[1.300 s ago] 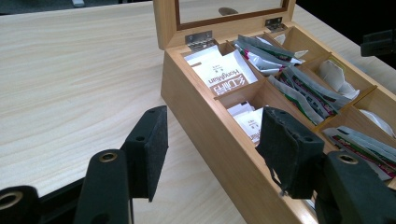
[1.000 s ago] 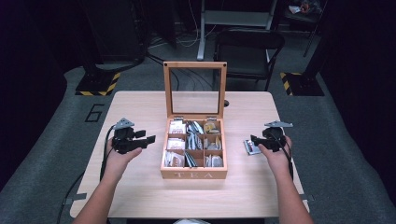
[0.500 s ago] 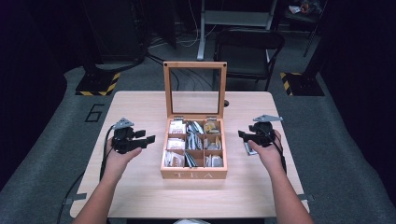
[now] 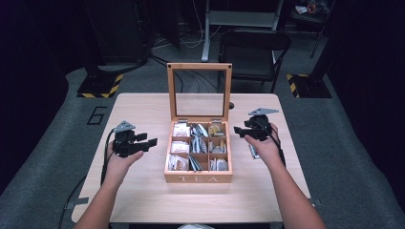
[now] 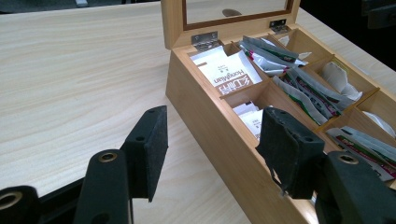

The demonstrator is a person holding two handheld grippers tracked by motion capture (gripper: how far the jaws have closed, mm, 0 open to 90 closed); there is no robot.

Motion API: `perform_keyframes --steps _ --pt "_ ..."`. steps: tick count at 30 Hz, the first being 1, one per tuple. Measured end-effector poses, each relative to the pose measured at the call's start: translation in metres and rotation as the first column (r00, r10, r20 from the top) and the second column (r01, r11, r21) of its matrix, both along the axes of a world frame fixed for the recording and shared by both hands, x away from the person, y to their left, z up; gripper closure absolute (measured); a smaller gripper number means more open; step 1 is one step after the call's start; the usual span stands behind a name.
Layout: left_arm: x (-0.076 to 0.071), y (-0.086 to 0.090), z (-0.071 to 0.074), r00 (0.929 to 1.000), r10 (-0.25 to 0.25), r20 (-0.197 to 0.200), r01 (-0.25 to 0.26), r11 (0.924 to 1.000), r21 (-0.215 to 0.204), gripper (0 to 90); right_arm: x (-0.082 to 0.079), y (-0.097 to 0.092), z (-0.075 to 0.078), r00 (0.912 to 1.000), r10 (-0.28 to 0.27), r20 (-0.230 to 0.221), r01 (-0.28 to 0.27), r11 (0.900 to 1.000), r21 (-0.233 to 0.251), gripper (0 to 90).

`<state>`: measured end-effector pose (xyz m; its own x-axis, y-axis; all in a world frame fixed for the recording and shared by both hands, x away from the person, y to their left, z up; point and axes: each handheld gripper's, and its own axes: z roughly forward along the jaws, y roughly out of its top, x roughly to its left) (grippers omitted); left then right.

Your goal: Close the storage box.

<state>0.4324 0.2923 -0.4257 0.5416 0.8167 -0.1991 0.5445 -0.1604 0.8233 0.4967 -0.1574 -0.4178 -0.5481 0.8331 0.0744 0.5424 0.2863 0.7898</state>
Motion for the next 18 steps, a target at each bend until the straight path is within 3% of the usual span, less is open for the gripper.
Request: perform_keyframes --steps 18 --pt "0.0 0.0 0.0 1.0 -0.001 -0.005 0.001 1.0 -0.001 42.1 0.016 0.013 0.014 0.9999 0.014 0.002 -0.014 0.9999 -0.004 44.5"
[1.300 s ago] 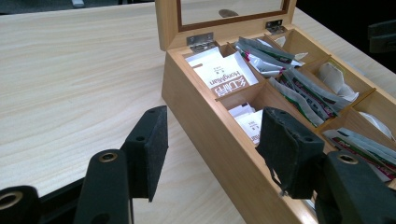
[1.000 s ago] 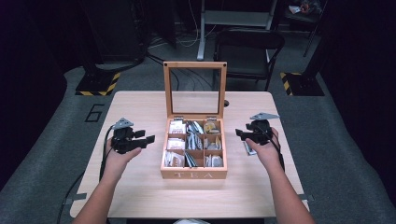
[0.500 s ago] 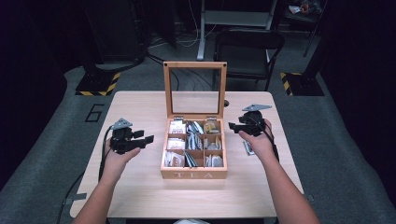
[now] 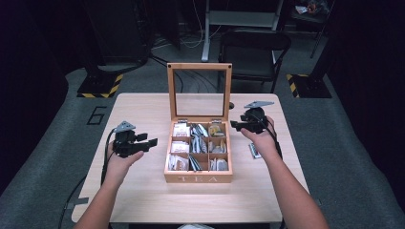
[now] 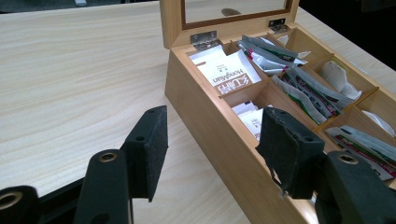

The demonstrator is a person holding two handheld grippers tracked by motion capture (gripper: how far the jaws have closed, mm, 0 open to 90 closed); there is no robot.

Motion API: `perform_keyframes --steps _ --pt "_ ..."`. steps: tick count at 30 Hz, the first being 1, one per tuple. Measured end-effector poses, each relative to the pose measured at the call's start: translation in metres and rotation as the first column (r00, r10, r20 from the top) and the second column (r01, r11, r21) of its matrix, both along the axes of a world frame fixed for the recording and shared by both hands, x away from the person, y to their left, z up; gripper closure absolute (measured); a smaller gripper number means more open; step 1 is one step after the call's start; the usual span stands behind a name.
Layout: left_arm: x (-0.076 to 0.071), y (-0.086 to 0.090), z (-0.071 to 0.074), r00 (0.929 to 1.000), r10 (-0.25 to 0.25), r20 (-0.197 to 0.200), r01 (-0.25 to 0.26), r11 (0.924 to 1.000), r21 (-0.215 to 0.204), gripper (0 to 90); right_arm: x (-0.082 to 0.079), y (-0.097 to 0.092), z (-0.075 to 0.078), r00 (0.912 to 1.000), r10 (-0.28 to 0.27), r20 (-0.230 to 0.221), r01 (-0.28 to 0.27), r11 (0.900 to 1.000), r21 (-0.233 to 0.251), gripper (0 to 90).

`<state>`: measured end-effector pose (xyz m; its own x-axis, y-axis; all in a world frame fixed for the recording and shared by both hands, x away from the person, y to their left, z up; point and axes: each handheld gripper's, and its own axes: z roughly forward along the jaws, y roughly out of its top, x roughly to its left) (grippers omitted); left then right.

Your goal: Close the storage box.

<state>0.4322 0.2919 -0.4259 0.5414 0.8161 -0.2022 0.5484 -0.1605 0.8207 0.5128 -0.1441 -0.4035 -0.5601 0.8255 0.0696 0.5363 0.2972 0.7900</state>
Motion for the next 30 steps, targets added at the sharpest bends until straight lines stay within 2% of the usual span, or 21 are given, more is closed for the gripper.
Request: perform_keyframes --steps 18,30 --pt "0.0 0.0 0.0 1.0 -0.004 0.002 0.004 1.0 0.0 42.1 0.025 0.014 0.007 0.9997 0.019 0.014 -0.018 0.9992 -0.036 44.4" --pt "0.0 0.001 -0.001 1.0 -0.004 -0.001 0.004 1.0 0.001 42.1 0.04 0.02 0.006 0.9994 0.034 0.006 -0.033 0.9991 -0.024 43.6"
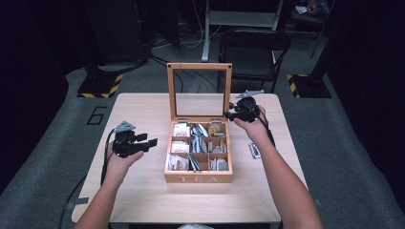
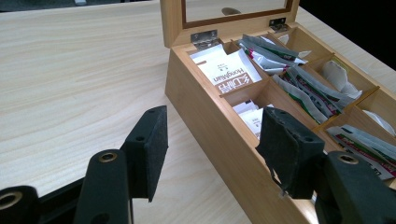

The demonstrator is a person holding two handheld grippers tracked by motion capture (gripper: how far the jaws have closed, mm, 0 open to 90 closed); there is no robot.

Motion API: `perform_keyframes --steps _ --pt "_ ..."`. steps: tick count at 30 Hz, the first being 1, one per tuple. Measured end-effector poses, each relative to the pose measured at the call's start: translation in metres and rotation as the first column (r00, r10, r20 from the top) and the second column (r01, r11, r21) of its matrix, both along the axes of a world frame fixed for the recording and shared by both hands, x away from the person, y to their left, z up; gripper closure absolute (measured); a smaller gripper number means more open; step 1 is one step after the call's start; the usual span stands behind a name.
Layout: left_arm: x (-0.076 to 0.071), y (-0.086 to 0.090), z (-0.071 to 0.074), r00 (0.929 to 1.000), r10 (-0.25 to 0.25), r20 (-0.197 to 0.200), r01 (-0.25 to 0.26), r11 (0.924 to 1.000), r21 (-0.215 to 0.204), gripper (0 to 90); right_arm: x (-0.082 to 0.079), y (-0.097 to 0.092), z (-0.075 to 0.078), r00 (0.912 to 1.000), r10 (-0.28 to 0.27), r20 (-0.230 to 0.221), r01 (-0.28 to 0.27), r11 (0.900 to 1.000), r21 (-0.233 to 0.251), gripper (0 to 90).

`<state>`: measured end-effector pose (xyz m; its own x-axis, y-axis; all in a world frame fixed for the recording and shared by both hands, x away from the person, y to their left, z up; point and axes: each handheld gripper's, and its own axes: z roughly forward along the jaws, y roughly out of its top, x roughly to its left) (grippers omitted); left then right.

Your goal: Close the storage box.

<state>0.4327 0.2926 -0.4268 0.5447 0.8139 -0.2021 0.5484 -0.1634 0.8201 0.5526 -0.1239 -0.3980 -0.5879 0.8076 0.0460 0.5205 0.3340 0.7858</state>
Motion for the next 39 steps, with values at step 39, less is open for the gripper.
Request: perform_keyframes --steps 39 --pt "0.003 0.0 -0.006 0.9998 0.008 -0.019 -0.008 1.0 -0.005 42.1 0.041 0.004 -0.013 0.9987 0.014 -0.049 -0.012 0.9994 0.033 65.1"
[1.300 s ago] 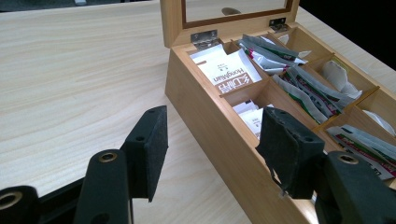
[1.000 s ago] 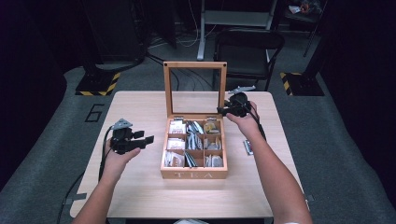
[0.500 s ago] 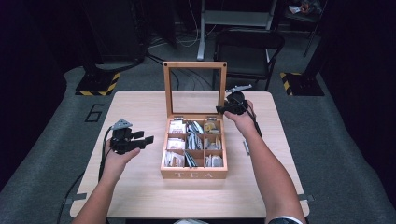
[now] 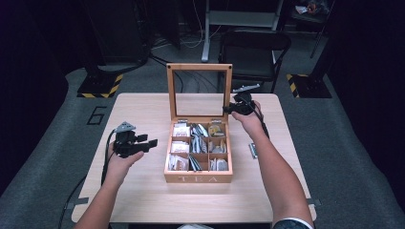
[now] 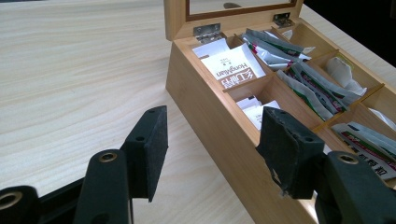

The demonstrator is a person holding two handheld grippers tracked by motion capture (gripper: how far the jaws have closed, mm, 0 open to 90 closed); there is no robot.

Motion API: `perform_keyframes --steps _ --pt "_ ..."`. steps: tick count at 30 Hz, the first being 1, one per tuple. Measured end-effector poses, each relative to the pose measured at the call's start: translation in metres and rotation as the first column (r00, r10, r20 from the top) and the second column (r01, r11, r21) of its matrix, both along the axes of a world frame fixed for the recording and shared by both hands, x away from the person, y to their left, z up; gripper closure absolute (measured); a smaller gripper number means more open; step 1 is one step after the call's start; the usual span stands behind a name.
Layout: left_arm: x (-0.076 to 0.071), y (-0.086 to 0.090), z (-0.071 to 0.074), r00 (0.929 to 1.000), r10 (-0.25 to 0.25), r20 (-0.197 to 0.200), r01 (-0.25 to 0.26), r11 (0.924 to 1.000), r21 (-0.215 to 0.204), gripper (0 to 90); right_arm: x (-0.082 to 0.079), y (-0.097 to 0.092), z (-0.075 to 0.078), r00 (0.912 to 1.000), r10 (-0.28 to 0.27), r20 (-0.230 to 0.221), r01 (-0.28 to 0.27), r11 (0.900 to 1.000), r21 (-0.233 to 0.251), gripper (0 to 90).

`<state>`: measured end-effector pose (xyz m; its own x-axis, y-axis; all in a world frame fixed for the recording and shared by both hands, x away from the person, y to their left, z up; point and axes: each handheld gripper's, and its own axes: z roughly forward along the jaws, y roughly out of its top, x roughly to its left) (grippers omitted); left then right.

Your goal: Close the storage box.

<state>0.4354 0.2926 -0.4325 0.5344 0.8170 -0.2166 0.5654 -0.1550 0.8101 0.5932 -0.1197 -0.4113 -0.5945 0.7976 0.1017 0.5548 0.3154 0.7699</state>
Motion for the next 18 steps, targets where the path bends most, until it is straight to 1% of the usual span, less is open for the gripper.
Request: perform_keyframes --steps 6,8,9,10,11,12,14,15,17,18 --pt "0.002 0.0 0.001 1.0 0.0 -0.001 0.0 1.0 0.004 42.1 -0.003 0.0 0.002 1.0 0.0 -0.002 0.0 1.0 -0.004 65.5" --pt "0.003 -0.001 0.001 1.0 0.0 0.003 0.0 1.0 0.005 42.1 -0.005 0.001 0.002 1.0 0.002 0.005 -0.002 1.0 -0.009 65.6" --pt "0.004 -0.001 0.002 1.0 -0.002 0.003 0.002 1.0 0.007 42.1 -0.006 0.0 0.002 0.9999 0.007 0.016 -0.007 0.9999 -0.011 65.6" --pt "0.005 -0.003 0.002 1.0 -0.001 0.003 0.001 1.0 0.002 42.1 -0.007 0.0 0.001 0.9999 0.003 0.014 -0.003 1.0 -0.004 65.7" --pt "0.004 -0.004 0.003 1.0 0.005 -0.007 -0.005 0.9999 -0.009 42.1 -0.007 -0.001 0.001 0.9998 0.006 0.021 -0.006 1.0 0.003 65.8" --pt "0.006 -0.006 0.003 1.0 0.001 -0.004 -0.001 1.0 -0.007 42.1 -0.008 -0.001 0.0 0.9998 0.005 0.022 -0.005 1.0 0.007 65.7" --pt "0.007 -0.008 0.005 1.0 -0.004 0.003 0.004 1.0 -0.005 42.2 -0.01 -0.001 0.0 0.9996 -0.001 0.029 0.001 1.0 0.007 65.8" --pt "0.009 -0.01 0.007 1.0 -0.008 0.0 0.008 1.0 -0.003 42.2 -0.01 -0.001 0.0 0.9992 0.006 0.038 -0.006 1.0 0.001 65.7" --pt "0.012 -0.011 0.009 1.0 -0.008 0.002 0.008 0.9999 -0.012 42.2 -0.013 0.0 0.001 0.9993 0.003 0.038 -0.003 1.0 -0.002 65.7" --pt "0.014 -0.012 0.01 0.9999 -0.012 -0.001 0.012 0.9997 -0.022 42.2 -0.013 0.0 0.001 0.999 0.006 0.045 -0.006 0.9999 -0.009 65.7"
